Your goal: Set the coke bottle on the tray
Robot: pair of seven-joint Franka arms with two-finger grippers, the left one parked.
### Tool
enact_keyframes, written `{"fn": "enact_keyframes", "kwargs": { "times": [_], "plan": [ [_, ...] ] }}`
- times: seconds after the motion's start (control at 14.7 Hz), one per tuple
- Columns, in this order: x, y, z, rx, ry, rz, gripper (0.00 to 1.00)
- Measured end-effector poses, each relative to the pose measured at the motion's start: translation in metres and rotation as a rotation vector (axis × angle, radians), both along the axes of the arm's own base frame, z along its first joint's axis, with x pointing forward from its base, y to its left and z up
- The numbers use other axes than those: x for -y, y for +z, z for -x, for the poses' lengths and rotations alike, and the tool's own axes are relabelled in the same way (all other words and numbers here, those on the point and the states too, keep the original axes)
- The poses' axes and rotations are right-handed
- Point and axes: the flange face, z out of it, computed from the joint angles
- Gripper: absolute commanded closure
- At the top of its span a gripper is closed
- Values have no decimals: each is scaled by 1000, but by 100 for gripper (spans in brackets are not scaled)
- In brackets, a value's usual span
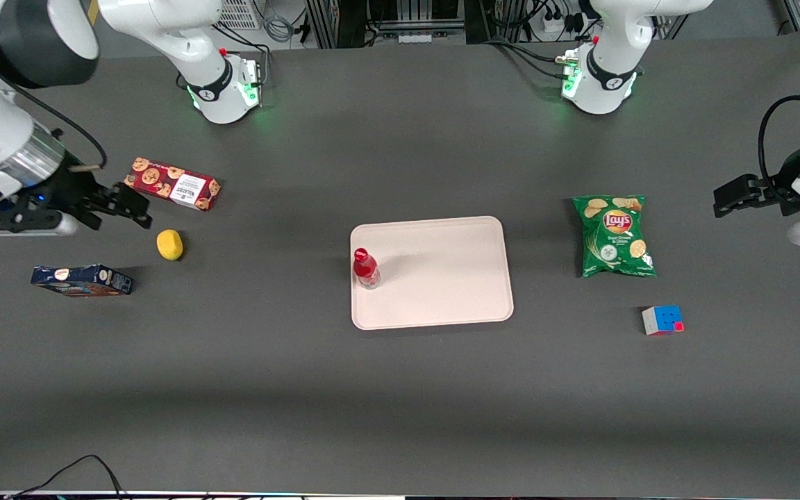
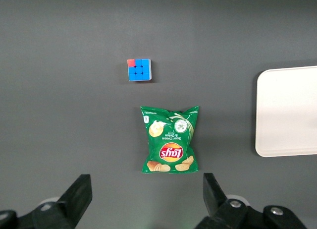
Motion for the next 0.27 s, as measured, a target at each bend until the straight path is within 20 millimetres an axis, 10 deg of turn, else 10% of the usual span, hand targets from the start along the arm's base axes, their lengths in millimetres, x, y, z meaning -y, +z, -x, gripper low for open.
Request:
{"fn": "enact_keyframes", "kwargs": {
  "times": [0.27],
  "plan": [
    [14,10,7,-7,37,0,0]
  ]
}}
